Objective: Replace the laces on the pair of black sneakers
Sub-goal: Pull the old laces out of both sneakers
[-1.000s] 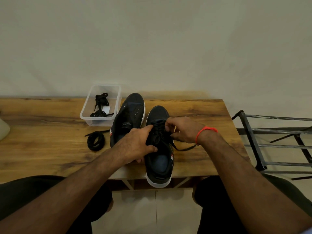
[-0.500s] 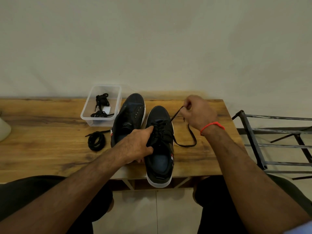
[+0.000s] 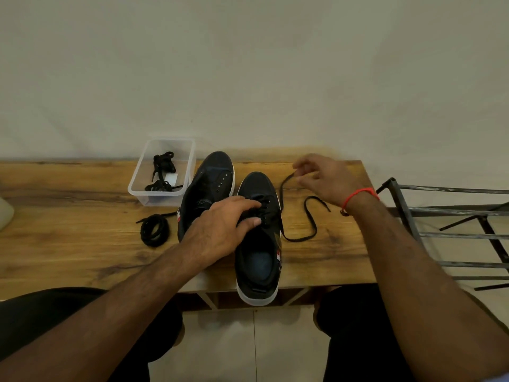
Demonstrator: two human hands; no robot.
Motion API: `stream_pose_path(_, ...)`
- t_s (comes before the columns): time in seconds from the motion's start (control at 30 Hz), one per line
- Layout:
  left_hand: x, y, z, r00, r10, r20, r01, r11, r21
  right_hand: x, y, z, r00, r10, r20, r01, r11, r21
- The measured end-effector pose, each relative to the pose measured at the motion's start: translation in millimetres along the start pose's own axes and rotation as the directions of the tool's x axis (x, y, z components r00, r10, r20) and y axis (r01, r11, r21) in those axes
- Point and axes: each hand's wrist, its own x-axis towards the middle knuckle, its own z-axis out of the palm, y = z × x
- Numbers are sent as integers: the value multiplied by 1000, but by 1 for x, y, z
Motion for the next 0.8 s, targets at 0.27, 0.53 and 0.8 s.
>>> stream_pose_path(0.27,8,-4,15,990,-4,-142,0,1000,-27,-11,-22,35,841,-122,528,181,981,-62)
stream_pose_path(0.53,13,0,15,986,-148,-70,132,972,-192,-11,-22,44,876,-121,467,188,977,-99)
stream_pose_path(0.8,13,5,13,949,-284,140,315,799,-512,-9,-20,41,884,-134,447,149,989,2)
